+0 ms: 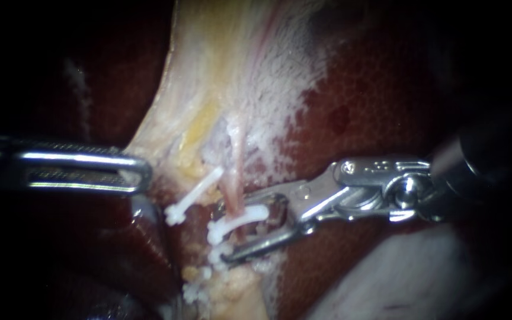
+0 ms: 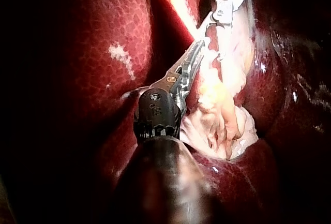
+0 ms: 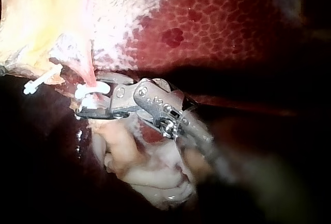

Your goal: Going back third clip right tube

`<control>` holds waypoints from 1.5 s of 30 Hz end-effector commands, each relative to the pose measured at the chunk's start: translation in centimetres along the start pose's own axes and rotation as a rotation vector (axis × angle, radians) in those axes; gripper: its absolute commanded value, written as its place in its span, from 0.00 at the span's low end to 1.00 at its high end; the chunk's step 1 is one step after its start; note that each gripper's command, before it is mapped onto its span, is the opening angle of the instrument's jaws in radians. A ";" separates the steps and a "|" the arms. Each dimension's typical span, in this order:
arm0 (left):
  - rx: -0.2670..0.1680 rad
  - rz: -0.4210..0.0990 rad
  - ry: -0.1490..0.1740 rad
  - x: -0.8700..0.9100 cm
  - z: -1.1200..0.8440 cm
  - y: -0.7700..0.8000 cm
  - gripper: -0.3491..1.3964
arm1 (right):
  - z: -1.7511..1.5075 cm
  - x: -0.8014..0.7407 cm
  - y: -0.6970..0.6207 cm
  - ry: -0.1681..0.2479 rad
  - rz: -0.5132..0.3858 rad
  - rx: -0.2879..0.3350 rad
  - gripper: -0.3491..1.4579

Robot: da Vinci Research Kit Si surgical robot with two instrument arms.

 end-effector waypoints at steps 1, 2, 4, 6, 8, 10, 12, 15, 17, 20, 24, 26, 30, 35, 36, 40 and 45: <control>0.000 0.000 0.000 0.00 0.00 0.01 0.00 | -0.04 0.01 -0.01 0.004 -0.018 -0.015 0.52; 0.000 0.001 0.000 0.01 0.00 0.01 0.00 | -0.09 0.00 -0.01 0.006 -0.035 -0.023 0.52; 0.000 0.001 0.000 0.02 0.01 0.02 0.00 | -0.20 0.00 -0.04 0.007 -0.066 -0.027 0.52; 0.000 0.001 0.000 0.02 0.01 0.03 0.00 | -0.31 0.00 -0.06 0.010 -0.102 -0.039 0.52; 0.000 0.002 0.000 0.03 0.01 0.03 0.00 | -0.41 -0.01 -0.08 0.011 -0.132 -0.050 0.52; 0.000 0.002 0.000 0.03 0.02 0.05 0.00 | -0.51 -0.04 -0.11 0.015 -0.171 -0.061 0.52; 0.001 0.002 0.000 0.04 0.02 0.06 0.00 | -0.60 -0.06 -0.14 0.015 -0.194 -0.068 0.52; 0.001 0.003 0.000 0.05 0.02 0.08 0.00 | -0.73 -0.08 -0.16 0.015 -0.218 -0.076 0.52; 0.001 0.003 0.000 0.06 0.02 0.08 0.00 | -0.79 -0.07 -0.17 0.016 -0.223 -0.085 0.52; -0.002 0.006 -0.001 0.10 0.05 0.09 0.00 | -0.90 -0.01 -0.17 0.018 -0.233 -0.101 0.52; -0.010 0.015 -0.003 0.25 0.17 0.09 0.00 | -1.03 0.05 -0.19 0.019 -0.241 -0.119 0.52; -0.003 0.014 -0.005 0.34 0.24 0.12 0.00 | -1.08 0.06 -0.20 0.019 -0.244 -0.121 0.52; -0.005 0.005 0.010 0.50 0.34 0.22 0.00 | -1.11 0.06 -0.22 0.019 -0.244 -0.119 0.52; -0.008 -0.005 0.022 0.64 0.45 0.37 0.00 | -1.10 0.06 -0.26 0.019 -0.245 -0.118 0.52; -0.006 -0.004 0.023 0.66 0.47 0.38 0.00 | -1.10 0.06 -0.26 0.019 -0.245 -0.118 0.52; -0.004 -0.012 0.030 0.73 0.55 0.40 0.00 | -1.10 0.06 -0.28 0.019 -0.245 -0.118 0.53; 0.001 -0.013 0.041 0.79 0.61 0.39 0.00 | -1.09 0.06 -0.28 0.019 -0.245 -0.119 0.53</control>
